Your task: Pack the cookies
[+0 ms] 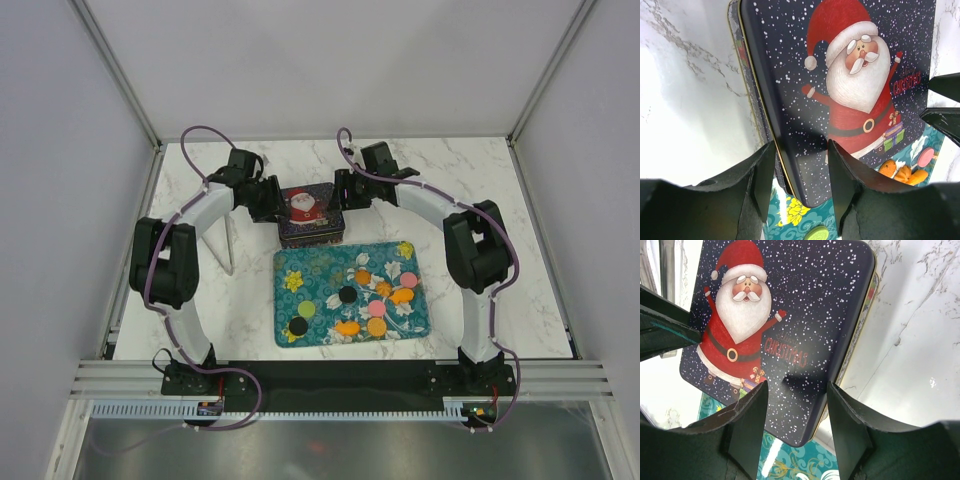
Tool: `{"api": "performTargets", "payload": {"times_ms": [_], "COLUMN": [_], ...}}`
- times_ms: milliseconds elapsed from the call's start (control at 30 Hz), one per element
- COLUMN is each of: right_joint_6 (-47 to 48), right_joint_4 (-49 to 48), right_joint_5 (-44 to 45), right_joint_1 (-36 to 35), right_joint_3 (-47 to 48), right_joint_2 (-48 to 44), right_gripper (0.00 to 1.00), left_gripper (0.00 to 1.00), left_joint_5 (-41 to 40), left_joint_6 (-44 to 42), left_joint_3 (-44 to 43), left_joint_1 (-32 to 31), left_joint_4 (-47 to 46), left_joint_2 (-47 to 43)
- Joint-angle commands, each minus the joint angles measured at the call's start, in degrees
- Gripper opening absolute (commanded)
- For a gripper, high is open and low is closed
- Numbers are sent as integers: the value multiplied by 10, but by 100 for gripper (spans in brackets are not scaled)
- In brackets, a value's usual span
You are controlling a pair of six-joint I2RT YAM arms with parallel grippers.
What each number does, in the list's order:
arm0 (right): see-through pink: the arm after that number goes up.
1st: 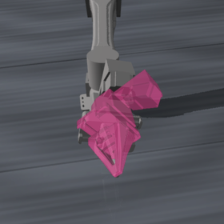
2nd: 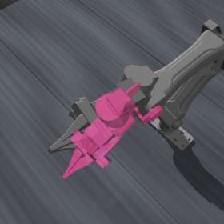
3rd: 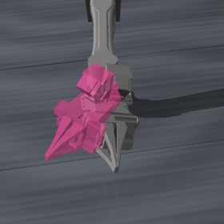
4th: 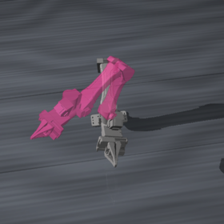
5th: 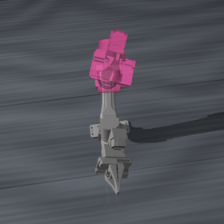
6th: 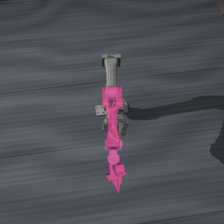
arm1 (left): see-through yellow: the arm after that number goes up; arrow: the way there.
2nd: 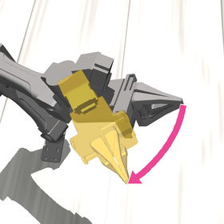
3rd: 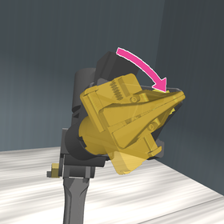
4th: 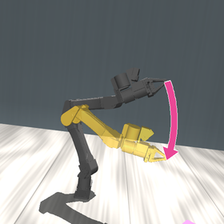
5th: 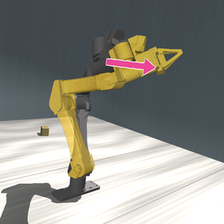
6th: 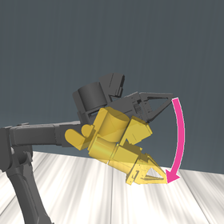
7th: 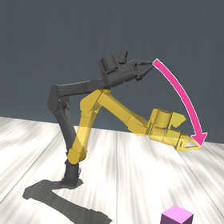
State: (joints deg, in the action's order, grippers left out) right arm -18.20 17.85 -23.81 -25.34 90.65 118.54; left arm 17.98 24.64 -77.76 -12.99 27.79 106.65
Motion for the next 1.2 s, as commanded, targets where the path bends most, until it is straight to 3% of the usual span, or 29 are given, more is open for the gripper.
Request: {"api": "performTargets", "payload": {"times_ms": [0,633,1167], "right_joint_6": [8,1,-37], "right_joint_4": [-18,-15,-37], "right_joint_5": [-4,14,-70], "right_joint_1": [-5,12,30], "right_joint_3": [-10,-8,33], "right_joint_2": [-38,-39,40], "right_gripper": [59,67,70], "left_gripper": [53,52,52], "left_joint_5": [-5,-36,-28], "left_joint_6": [-20,-25,-25], "left_joint_3": [2,4,3], "left_joint_1": [-6,-5,-5], "left_joint_4": [-5,24,24], "left_joint_2": [-30,-15,-14]}}
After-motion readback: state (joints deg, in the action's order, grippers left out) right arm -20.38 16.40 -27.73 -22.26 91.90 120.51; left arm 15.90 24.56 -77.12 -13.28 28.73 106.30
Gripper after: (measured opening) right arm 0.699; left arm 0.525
